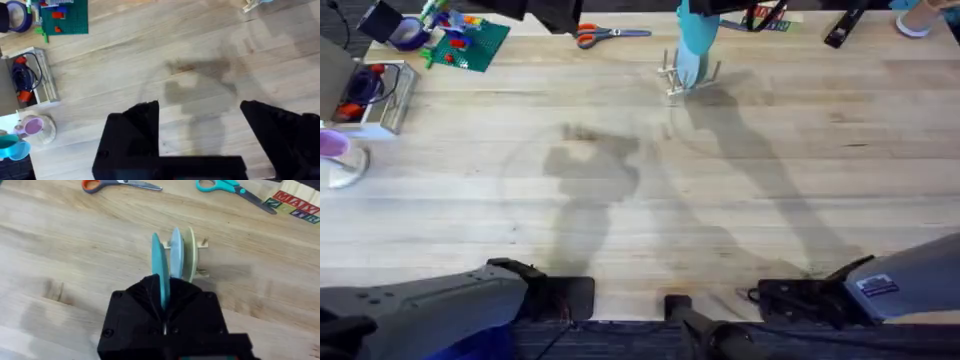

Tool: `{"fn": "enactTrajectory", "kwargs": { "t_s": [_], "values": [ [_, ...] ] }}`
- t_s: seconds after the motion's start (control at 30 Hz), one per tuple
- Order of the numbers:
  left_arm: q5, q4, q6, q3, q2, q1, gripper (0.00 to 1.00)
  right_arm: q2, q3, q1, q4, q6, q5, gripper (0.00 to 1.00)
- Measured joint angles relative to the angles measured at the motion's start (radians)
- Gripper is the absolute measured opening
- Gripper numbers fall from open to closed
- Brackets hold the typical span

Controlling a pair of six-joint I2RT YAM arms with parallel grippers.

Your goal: Pick up the plates from the table one by one and place each into a slot on the dish rack.

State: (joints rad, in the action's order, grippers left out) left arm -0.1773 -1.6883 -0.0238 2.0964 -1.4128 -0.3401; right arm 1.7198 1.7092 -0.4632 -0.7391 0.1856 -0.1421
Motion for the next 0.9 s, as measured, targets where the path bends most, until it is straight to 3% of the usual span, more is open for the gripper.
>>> {"fn": "enactTrajectory", "kwargs": {
  "t_s": [0.9],
  "values": [
    [0.0, 0.0, 0.0, 0.0, 0.0, 0.0, 0.994, 0.12, 0.0, 0.007, 0.068, -0.003, 0.0, 0.028]
  ]
}}
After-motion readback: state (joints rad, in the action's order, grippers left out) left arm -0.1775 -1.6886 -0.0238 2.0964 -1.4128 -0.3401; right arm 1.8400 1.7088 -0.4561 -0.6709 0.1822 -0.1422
